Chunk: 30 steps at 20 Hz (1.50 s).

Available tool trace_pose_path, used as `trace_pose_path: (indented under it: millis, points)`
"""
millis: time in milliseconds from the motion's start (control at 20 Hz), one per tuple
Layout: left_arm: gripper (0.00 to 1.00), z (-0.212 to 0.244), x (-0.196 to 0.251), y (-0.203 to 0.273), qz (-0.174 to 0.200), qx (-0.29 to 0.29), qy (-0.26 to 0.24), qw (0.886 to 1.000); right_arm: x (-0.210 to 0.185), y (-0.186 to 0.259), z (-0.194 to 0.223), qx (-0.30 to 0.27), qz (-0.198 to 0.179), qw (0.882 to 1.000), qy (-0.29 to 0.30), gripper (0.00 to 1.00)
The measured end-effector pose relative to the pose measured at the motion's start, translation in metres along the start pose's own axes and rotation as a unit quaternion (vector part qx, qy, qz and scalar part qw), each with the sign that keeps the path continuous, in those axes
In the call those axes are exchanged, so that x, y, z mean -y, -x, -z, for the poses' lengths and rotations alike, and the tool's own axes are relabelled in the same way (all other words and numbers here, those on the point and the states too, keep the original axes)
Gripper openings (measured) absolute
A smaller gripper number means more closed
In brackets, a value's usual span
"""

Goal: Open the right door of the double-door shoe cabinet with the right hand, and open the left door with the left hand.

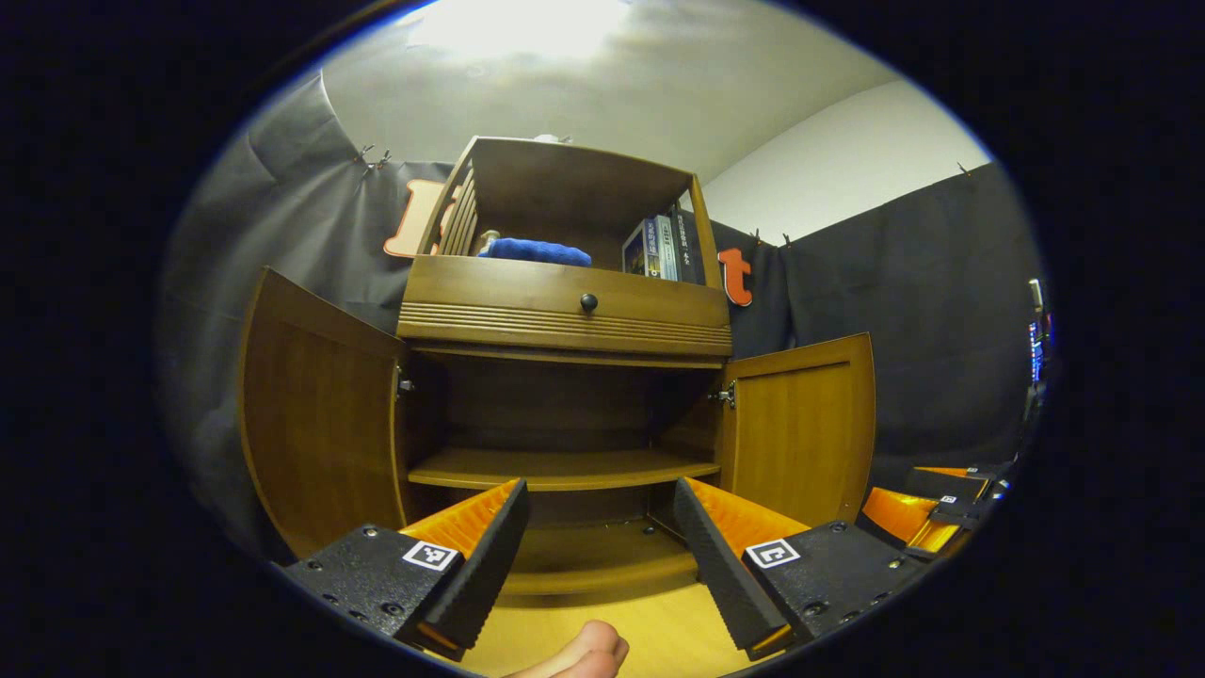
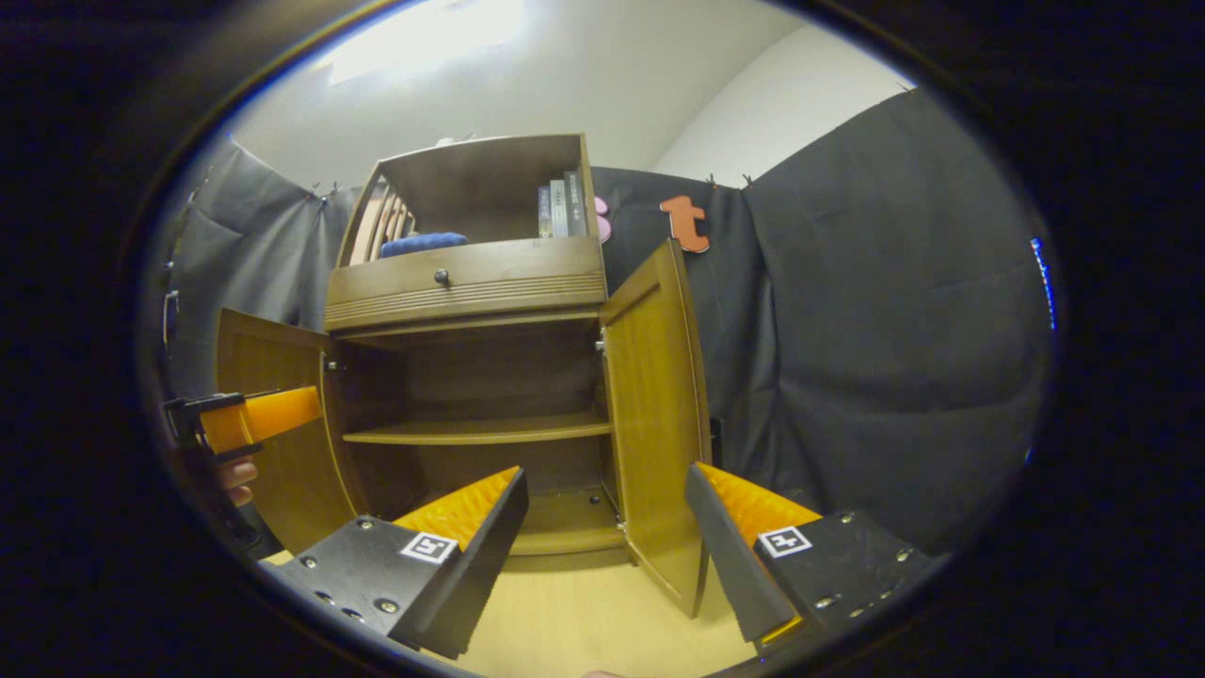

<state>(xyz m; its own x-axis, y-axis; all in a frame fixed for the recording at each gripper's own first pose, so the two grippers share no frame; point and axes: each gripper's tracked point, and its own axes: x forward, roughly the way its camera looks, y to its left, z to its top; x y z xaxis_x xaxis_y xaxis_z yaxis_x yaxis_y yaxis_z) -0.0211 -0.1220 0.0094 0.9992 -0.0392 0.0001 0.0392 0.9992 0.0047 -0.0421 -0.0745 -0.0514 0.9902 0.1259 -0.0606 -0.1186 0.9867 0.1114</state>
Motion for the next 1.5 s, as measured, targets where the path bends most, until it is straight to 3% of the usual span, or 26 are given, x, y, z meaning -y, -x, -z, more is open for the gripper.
trace_pose_path:
  millis: [250,450,650,750,950,1200,1500]
  points:
    - [0.94,0.020,0.019,-0.033,0.008,0.001,-0.005,1.000,-0.008,-0.019,0.003,0.012,0.001,1.000,-0.011,1.00]
    - [0.95,0.039,0.026,-0.050,0.025,-0.013,-0.016,0.999,-0.025,-0.039,0.014,0.006,-0.019,1.000,0.003,1.00]
    - [0.96,0.051,0.009,-0.057,0.005,-0.028,-0.016,0.999,-0.042,-0.059,0.016,0.001,-0.030,1.000,0.009,1.00]
    - [0.95,0.055,0.001,-0.060,-0.004,-0.038,-0.003,0.999,-0.052,-0.064,0.014,0.006,-0.035,0.999,-0.026,1.00]
    - [0.93,0.054,-0.017,-0.060,-0.020,-0.044,0.014,0.999,-0.059,-0.064,0.015,0.016,-0.027,0.999,-0.011,0.96]
    - [0.92,0.033,-0.025,-0.052,-0.012,-0.012,0.009,1.000,-0.061,-0.056,0.007,0.020,-0.032,0.999,-0.024,1.00]
    - [0.92,0.028,-0.013,-0.038,0.001,0.000,0.020,1.000,-0.065,-0.021,0.014,0.018,-0.033,0.999,0.037,1.00]
